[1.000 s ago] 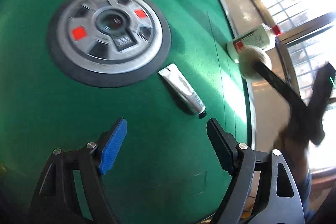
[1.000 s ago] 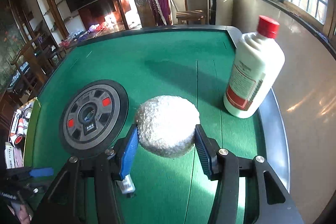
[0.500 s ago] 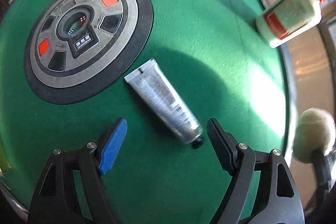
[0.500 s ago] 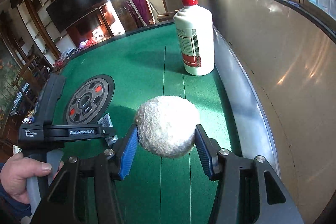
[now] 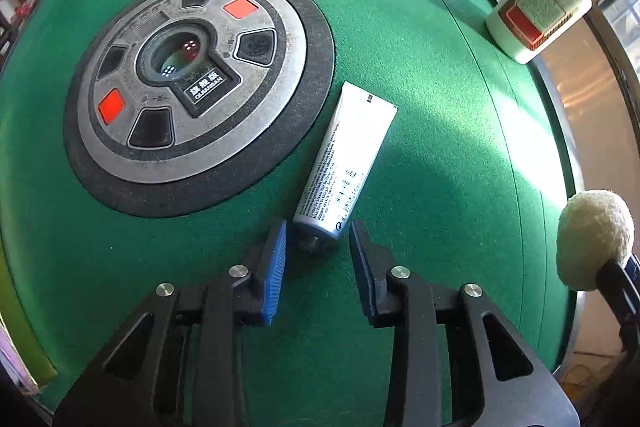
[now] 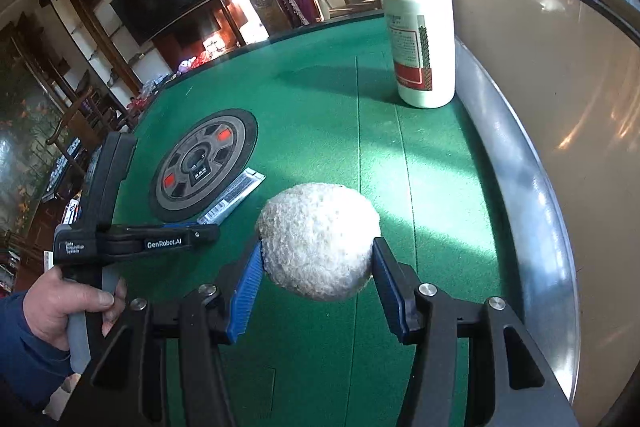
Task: Organize objects
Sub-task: 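Grasp the silver hand-cream tube with the left tool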
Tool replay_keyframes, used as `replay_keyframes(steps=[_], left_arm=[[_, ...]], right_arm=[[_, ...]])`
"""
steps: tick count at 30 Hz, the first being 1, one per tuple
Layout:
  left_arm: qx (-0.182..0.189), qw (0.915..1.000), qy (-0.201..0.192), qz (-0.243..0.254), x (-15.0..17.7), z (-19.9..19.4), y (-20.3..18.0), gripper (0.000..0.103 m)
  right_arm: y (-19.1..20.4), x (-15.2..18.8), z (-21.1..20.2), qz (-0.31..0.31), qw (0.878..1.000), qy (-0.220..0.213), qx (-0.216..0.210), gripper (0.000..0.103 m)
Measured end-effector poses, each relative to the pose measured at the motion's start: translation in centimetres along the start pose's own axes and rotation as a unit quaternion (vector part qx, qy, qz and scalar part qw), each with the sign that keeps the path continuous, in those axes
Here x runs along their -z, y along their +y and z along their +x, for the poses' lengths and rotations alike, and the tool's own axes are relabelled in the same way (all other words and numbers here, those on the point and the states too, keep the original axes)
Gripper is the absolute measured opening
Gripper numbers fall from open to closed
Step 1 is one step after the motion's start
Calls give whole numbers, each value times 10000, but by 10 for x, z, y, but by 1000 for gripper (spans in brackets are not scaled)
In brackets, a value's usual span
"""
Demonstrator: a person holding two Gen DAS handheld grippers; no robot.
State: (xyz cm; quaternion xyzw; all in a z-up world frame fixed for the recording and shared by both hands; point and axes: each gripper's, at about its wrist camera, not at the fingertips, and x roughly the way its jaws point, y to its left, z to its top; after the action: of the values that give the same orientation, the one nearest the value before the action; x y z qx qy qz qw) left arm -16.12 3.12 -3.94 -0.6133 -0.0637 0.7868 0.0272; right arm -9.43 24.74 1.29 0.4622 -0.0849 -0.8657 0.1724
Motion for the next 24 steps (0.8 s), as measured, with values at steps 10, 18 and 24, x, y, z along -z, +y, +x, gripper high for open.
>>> replay_keyframes(steps=[10,18,24], left_arm=[[-94,9973,-300,665,19,4,-1,24],[-125,9939,-811,731,77,-25,22,24],[-120,9955,-691,644,81,-31,23,24]], right_arm=[[10,22,4,17,9998,199,-26,55],[26,42,12,-67,9991,411,-53,55],[60,48,22,-325,9980,524,-118,54]])
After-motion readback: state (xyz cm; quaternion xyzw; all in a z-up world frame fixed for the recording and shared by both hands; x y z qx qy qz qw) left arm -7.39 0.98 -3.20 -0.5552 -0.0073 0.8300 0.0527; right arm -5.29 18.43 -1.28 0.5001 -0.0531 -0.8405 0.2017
